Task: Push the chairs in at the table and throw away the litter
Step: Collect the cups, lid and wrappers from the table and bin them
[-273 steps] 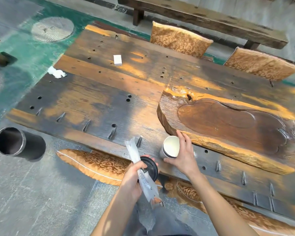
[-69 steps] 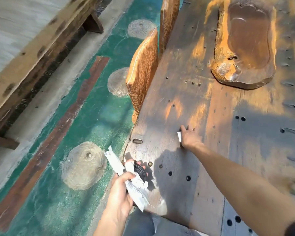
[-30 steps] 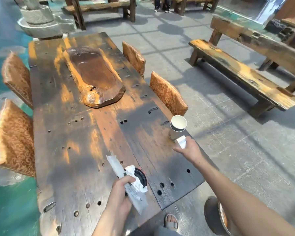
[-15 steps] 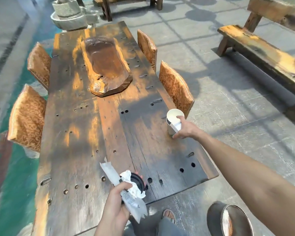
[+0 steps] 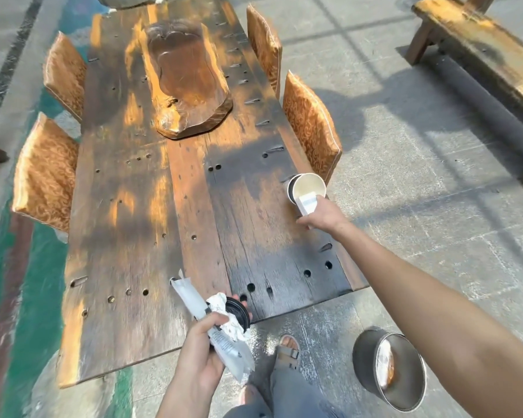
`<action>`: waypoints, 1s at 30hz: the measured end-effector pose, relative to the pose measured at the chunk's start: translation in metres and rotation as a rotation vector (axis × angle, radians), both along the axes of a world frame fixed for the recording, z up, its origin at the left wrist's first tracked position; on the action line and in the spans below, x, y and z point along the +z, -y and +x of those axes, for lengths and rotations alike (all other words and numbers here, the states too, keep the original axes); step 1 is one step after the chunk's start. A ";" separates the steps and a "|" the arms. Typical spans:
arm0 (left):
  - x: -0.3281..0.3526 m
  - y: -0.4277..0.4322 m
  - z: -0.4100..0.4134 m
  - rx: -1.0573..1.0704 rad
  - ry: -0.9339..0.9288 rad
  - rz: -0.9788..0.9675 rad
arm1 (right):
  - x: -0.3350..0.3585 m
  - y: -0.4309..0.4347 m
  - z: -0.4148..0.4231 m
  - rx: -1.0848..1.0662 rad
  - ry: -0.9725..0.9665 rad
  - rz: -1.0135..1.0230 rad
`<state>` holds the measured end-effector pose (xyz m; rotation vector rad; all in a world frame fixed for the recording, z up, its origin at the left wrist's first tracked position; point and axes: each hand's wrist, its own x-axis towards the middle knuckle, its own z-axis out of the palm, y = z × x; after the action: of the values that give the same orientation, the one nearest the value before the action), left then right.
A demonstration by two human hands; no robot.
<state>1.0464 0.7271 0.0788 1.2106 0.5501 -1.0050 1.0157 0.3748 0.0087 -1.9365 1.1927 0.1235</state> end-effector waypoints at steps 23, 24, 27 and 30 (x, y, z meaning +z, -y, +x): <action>-0.061 0.028 -0.275 -0.433 -0.210 -0.088 | -0.017 -0.174 -0.465 -0.493 0.009 0.220; -0.058 0.033 -0.292 -0.482 -0.215 -0.064 | -0.020 -0.180 -0.485 -0.521 0.007 0.222; -0.054 0.050 -0.333 -0.562 -0.213 -0.011 | -0.012 -0.191 -0.527 -0.585 -0.023 0.237; -0.060 0.066 -0.362 -0.592 -0.205 0.002 | -0.018 -0.190 -0.560 -0.593 -0.041 0.303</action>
<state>0.6848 0.6611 0.0188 1.3106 0.3513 -1.6421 0.4556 0.5650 -0.0094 -1.2686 1.6222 0.0264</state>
